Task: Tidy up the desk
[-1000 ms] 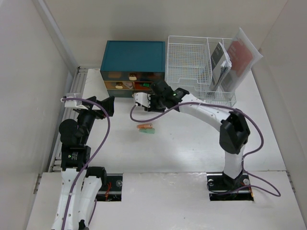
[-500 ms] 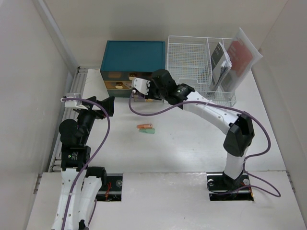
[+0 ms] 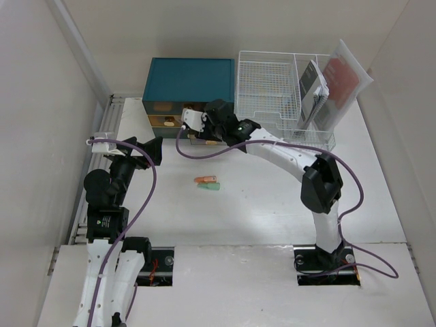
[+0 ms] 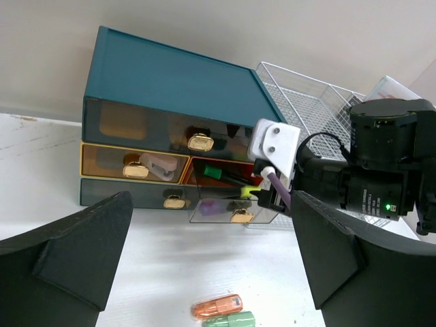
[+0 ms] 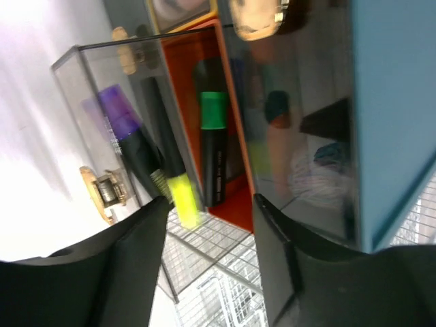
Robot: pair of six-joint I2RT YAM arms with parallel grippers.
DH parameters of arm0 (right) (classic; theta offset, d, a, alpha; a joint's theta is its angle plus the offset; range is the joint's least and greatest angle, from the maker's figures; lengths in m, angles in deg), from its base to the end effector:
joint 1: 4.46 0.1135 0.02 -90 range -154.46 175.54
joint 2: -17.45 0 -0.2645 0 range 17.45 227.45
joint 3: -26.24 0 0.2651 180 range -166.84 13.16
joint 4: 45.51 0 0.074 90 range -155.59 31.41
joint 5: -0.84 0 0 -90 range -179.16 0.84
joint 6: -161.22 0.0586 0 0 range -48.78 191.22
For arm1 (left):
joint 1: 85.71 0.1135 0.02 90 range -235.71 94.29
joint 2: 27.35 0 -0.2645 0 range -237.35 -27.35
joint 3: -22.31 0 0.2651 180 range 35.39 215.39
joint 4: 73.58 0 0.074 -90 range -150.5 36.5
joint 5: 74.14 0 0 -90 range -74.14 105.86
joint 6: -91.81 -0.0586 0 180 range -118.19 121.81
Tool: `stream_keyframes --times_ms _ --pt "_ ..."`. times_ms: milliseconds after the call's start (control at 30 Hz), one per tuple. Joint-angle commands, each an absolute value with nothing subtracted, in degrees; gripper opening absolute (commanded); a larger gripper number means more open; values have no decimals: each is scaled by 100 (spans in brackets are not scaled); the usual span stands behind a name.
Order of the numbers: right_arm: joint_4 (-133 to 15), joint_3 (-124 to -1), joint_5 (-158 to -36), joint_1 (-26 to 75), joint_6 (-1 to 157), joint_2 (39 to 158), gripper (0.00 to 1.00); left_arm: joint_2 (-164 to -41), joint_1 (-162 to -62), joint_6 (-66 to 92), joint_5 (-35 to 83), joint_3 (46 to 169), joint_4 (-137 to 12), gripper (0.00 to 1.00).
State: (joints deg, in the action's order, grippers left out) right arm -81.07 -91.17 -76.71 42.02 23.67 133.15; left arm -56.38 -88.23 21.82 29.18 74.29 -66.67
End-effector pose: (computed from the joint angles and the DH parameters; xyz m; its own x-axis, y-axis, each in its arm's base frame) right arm 0.3594 0.3602 0.2867 0.1726 -0.8646 -0.4719 -0.6777 0.2434 -0.6938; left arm 0.1580 -0.0205 0.3814 0.1690 -0.3407 -0.9248 0.3425 0.9002 -0.2690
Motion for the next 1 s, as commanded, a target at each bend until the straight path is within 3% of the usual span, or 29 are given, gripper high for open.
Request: stream_keyframes --times_ms 0,167,267,300,333,400,433,533,633,767,967 --pt "-7723 -9459 -7474 4160 2384 13276 59 -5573 -8843 2168 2957 7433 -6990 100" --pt "-7617 -9407 -7422 4160 2437 13057 67 -5626 -8843 2168 2957 7433 -6990 100" --pt "-7538 -9258 -7623 4160 2577 12777 62 -5626 -8843 2168 2957 7433 -6990 100" --pt "-7537 -9196 -7902 4160 2578 12671 57 -5626 -8843 2168 2957 7433 -6990 100" --pt "-7485 -9048 -8088 4160 2665 12566 33 -5626 -8843 2168 2957 7433 -6990 100" --pt "-7729 -8994 -9093 4099 2718 12310 7 -5626 -8843 2168 2957 7433 -6990 100" --pt "-7931 -8941 -9492 4037 2657 12257 0 -5626 -8843 2168 2957 7433 -6990 100" --pt "-8967 -8941 -11071 3984 2140 12257 0 -5626 -8843 2168 2957 7433 -6990 100" --pt "-10039 -9195 -11682 3984 1665 12739 0 -5626 -8843 2168 2957 7433 -6990 100" --pt "-10754 -9670 -11414 3984 1611 13460 0 -5626 -8843 2168 2957 7433 -6990 100" --pt "-9376 -8898 -10482 3984 2173 13435 0 -5626 -8843 2168 2957 7433 -6990 100"
